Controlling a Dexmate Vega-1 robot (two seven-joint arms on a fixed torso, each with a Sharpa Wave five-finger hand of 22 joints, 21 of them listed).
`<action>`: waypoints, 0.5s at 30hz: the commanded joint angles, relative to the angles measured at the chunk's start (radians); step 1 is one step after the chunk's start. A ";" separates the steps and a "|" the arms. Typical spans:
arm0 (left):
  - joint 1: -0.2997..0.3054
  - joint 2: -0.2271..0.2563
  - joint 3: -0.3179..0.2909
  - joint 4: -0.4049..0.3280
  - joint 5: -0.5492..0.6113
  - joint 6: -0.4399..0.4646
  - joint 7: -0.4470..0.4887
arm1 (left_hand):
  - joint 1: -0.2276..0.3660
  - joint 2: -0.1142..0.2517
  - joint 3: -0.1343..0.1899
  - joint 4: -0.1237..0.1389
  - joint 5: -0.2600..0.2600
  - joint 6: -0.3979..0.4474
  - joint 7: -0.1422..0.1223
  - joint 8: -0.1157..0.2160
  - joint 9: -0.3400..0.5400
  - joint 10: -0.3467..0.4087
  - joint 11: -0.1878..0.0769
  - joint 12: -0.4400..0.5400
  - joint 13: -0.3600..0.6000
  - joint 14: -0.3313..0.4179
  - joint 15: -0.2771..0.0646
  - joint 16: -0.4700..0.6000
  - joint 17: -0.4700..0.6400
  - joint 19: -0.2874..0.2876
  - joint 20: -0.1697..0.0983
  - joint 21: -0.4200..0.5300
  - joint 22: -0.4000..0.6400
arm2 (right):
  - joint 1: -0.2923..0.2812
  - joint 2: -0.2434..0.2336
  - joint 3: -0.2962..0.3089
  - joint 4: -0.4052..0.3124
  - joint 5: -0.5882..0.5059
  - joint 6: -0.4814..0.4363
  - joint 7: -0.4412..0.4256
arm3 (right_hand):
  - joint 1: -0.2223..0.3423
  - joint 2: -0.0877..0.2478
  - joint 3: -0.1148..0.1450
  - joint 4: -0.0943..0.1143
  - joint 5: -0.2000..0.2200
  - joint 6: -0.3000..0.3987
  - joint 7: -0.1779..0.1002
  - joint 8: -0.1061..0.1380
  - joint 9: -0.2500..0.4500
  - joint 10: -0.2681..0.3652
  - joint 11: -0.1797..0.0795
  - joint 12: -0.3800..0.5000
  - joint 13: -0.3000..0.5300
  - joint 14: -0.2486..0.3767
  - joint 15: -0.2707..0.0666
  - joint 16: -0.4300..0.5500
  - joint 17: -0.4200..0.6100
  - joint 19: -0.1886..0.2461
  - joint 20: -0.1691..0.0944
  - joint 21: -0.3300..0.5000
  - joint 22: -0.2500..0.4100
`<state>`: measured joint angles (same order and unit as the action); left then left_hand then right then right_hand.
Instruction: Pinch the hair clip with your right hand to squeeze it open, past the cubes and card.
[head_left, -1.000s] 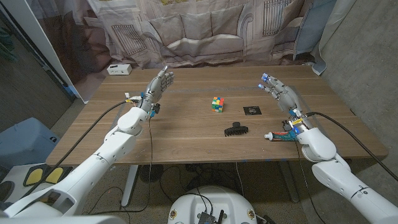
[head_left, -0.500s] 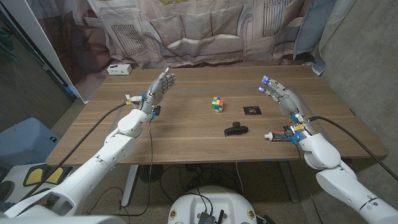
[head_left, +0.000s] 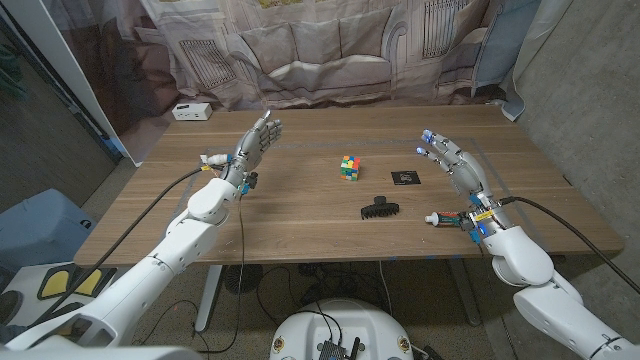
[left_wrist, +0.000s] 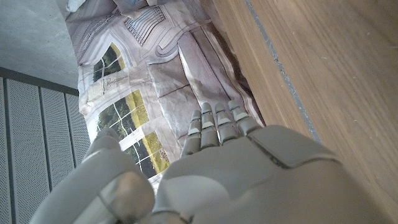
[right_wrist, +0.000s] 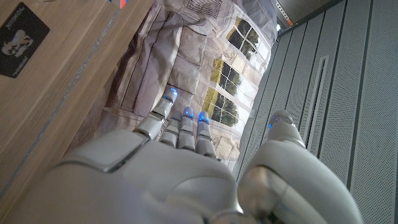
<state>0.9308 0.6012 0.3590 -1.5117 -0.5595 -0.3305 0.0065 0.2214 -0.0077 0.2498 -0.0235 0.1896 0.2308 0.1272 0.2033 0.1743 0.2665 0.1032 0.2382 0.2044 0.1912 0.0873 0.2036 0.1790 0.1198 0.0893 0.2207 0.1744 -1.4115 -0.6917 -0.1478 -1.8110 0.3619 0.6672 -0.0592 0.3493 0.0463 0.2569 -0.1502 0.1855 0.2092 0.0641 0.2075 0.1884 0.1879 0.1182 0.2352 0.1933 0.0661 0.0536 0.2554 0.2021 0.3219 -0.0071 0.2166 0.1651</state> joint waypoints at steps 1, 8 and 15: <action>0.026 0.019 -0.006 -0.032 0.000 0.003 0.000 | 0.011 0.006 0.003 -0.008 0.002 0.011 0.000 -0.002 0.006 0.008 0.000 -0.003 0.002 0.008 0.003 -0.004 0.002 0.006 0.002 -0.001 0.004 | -0.060 0.020 0.021 -0.036 -0.037 0.022 -0.015 | 0.012 0.000 0.007 -0.001 0.003 0.011 -0.002 0.003 0.002 0.008 -0.001 0.000 0.001 0.010 -0.001 -0.003 0.003 0.010 -0.003 0.000 0.005; 0.035 0.016 -0.011 -0.036 -0.005 -0.010 -0.003 | 0.011 0.007 0.004 -0.009 0.002 0.013 -0.001 -0.002 0.006 0.009 -0.001 -0.003 0.002 0.008 0.003 -0.005 0.002 0.008 0.002 -0.002 0.004 | -0.096 0.038 0.031 -0.051 -0.060 0.039 -0.026 | 0.017 0.005 0.010 -0.002 0.004 0.017 -0.003 0.005 0.002 0.009 -0.004 -0.001 0.001 0.011 -0.002 -0.003 0.003 0.012 -0.003 -0.001 0.005; 0.041 0.022 -0.012 -0.041 -0.006 -0.013 -0.010 | 0.012 0.008 0.004 -0.010 0.002 0.016 -0.002 -0.003 0.006 0.010 -0.002 -0.004 0.001 0.010 0.000 -0.005 0.002 0.009 0.002 -0.003 0.004 | -0.108 0.050 0.037 -0.060 -0.092 0.047 -0.029 | 0.023 0.012 0.014 -0.002 0.004 0.016 -0.006 0.003 0.002 0.012 -0.005 -0.002 0.001 0.013 -0.004 -0.004 0.003 0.015 -0.003 -0.002 0.005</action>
<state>0.9586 0.6162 0.3514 -1.5414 -0.5629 -0.3372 0.0027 0.2280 -0.0011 0.2504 -0.0295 0.1896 0.2396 0.1248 0.2039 0.1743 0.2699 0.0998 0.2381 0.2045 0.1911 0.0873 0.1993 0.1790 0.1198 0.0893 0.2207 0.1743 -1.4865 -0.6616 -0.1223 -1.8518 0.3112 0.6978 -0.0791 0.3598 0.0568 0.2612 -0.1544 0.1855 0.2199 0.0642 0.2075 0.1884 0.1931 0.1162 0.2352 0.1932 0.0698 0.0500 0.2513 0.2021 0.3272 -0.0125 0.2166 0.1650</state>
